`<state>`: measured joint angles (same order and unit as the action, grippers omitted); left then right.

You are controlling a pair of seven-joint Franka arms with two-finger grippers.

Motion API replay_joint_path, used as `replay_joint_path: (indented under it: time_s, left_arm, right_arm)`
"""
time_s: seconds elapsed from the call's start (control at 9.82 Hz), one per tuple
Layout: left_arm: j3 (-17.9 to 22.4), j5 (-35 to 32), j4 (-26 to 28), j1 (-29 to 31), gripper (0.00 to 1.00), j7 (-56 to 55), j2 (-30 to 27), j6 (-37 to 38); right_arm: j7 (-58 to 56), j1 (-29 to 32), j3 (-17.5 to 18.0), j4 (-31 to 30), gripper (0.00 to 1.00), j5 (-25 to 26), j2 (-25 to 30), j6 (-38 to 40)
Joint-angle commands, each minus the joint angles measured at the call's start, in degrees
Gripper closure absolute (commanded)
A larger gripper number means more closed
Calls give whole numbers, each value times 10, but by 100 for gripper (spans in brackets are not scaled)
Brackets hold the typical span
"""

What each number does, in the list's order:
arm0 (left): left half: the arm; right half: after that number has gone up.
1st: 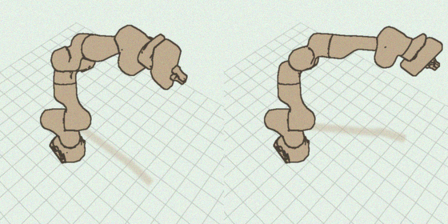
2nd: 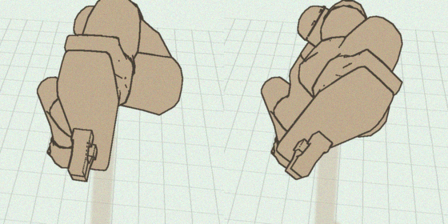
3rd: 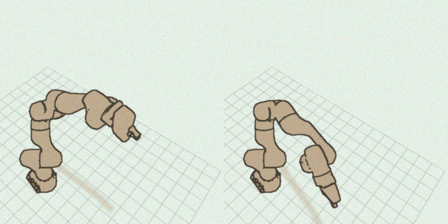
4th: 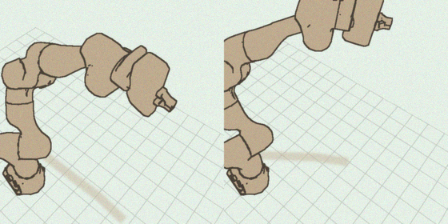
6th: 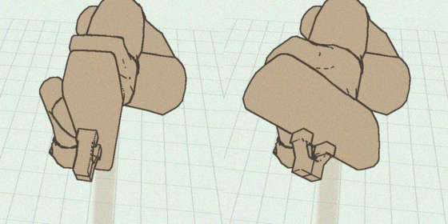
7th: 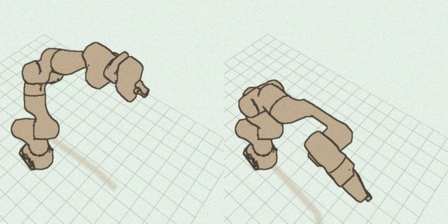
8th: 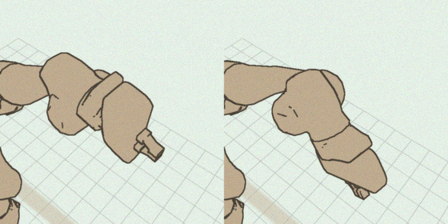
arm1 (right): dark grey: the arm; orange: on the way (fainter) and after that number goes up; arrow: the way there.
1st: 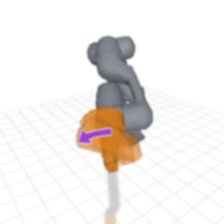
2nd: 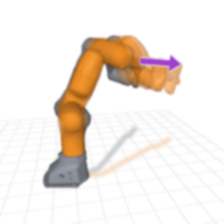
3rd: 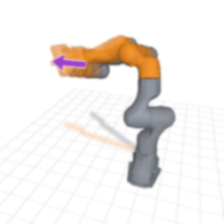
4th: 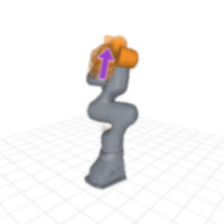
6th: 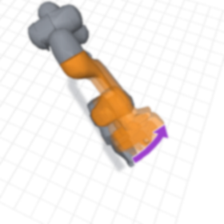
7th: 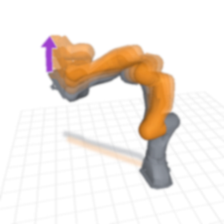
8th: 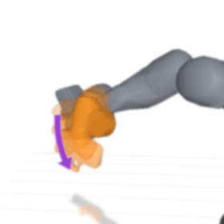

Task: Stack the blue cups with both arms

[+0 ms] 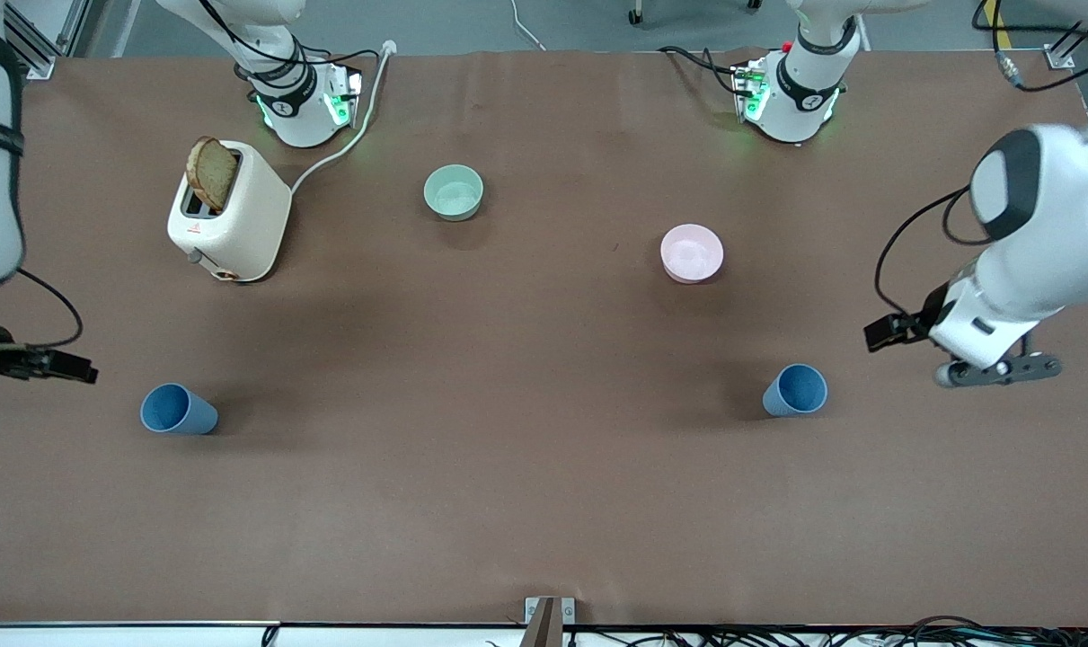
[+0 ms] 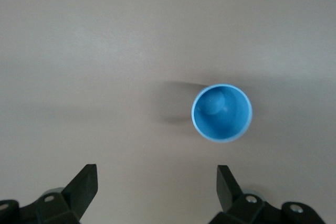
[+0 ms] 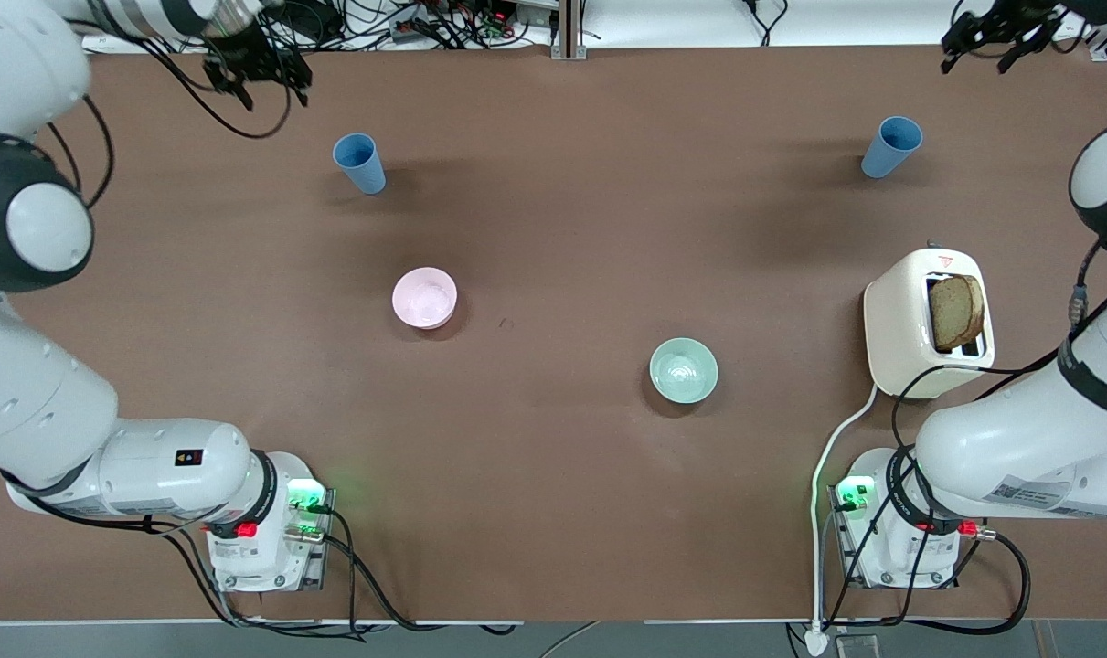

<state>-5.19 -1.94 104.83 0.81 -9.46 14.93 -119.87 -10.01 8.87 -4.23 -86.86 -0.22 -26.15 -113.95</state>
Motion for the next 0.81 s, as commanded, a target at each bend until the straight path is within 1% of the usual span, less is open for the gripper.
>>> replay_joint_path:
  time_s: [0.0, 0.1, 0.2, 0.31, 0.51, 0.61, 0.71]
  left_arm:
    - [-2, -10, 27, 1, 4, -14, 53, -74]
    - [-2, -10, 27, -2, 10, -14, 71, -90]
    - [-2, -10, 27, -5, 15, -14, 79, -91]
    - [-3, -10, 24, -5, 20, -14, 93, -91]
    - [-3, -10, 21, -6, 22, -14, 117, -106]
    - [-5, -6, 21, -8, 26, -15, 126, -111]
    - [-5, -4, 16, -9, 32, -15, 134, -111]
  right_arm:
    - [-11, -1, 6, -57, 0, 0, -18, -94]
    - [-12, 5, 7, -68, 0, 0, -38, -130]
    - [-18, 8, 7, -67, 0, 0, -59, -149]
    - [-33, 9, 7, -69, 0, 0, -68, -162]
    - [-37, 12, 9, -69, 0, -6, -89, -165]
    - [-37, 12, 10, -71, 4, -7, -91, -162]
    - [-37, 11, 10, -78, 22, -7, -92, -165]
